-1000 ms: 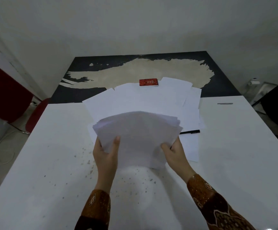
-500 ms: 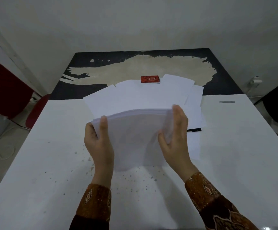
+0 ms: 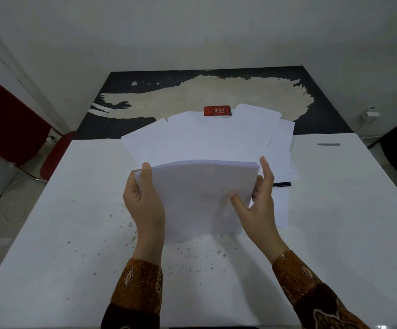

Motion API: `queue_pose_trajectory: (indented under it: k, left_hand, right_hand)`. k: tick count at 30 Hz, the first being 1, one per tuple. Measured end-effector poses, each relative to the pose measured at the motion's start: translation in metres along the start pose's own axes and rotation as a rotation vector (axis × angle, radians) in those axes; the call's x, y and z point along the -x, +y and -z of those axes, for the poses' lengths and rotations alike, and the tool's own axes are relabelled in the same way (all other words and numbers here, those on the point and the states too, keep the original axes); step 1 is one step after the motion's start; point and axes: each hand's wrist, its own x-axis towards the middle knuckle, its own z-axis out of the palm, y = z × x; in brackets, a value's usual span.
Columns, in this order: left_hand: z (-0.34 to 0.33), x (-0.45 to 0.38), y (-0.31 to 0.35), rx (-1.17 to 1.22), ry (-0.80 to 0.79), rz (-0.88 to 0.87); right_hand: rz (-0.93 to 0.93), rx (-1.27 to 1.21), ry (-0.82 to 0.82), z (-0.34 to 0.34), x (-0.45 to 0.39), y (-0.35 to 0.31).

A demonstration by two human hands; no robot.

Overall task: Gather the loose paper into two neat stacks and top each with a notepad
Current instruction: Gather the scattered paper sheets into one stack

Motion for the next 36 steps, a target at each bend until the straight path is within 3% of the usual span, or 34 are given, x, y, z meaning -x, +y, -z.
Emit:
queue_pose_trajectory:
  k: [4,10,17,27,36]
  left_hand:
    - [0.008,0.005,-0.020,0.045,-0.091,-0.042]
    - [0.020,0.017,-0.066,-0.014,-0.165,0.102]
    - [0.015,0.019,-0.072,-0.039,-0.081,0.084]
    - [0.008,0.035,-0.078,0.010,-0.135,0.238]
    - [0.015,0.021,-0.077,-0.145,-0.200,0.223]
  right_hand:
    - [-0.154,0.016,-0.110,0.001,0.007,0.039]
    - [-0.194,0.030,-0.150,-0.007,0.014,0.054]
    - [-0.206,-0.063,-0.039,-0.020,0.021,0.063]
    - [-0.256,-0.021,-0.056,-0.029,0.027,0.069]
    - [-0.177,0.116,0.118,-0.052,0.028,0.060]
